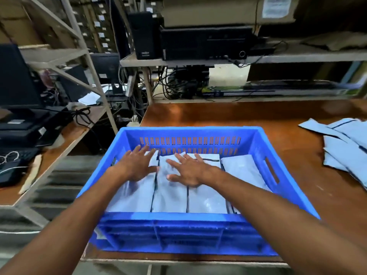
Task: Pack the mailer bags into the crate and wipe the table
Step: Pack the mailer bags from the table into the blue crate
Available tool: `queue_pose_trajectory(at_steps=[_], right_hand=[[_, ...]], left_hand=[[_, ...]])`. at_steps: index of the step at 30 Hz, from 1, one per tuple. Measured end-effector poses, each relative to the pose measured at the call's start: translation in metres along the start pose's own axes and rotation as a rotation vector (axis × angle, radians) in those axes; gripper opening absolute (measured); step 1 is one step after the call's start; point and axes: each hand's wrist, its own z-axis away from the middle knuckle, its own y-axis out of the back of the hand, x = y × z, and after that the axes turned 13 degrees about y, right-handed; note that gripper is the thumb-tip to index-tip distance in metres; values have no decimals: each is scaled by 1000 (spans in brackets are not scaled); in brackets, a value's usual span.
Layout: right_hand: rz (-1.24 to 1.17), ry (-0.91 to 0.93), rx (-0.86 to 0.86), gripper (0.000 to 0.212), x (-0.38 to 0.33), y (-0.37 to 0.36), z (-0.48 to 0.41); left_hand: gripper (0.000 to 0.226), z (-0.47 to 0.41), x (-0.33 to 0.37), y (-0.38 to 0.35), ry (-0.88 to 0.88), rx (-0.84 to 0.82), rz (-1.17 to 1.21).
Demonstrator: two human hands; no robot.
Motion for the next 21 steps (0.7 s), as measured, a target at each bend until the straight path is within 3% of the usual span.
queue_pose_trajectory(at_steps=[5, 10, 15, 21], right_hand=[[7, 24, 538, 55, 64, 69, 79], [-115, -232, 869, 37, 172, 83, 214], [-164, -542, 875, 32, 283, 20, 356], [-240, -820, 679, 42, 395, -108, 486]], left_hand=[[57, 20, 96, 76, -220, 393, 459], [58, 50, 279, 120, -439, 440, 524], [59, 83, 461, 106, -500, 301, 516], [64, 77, 605, 46, -504, -22, 448]])
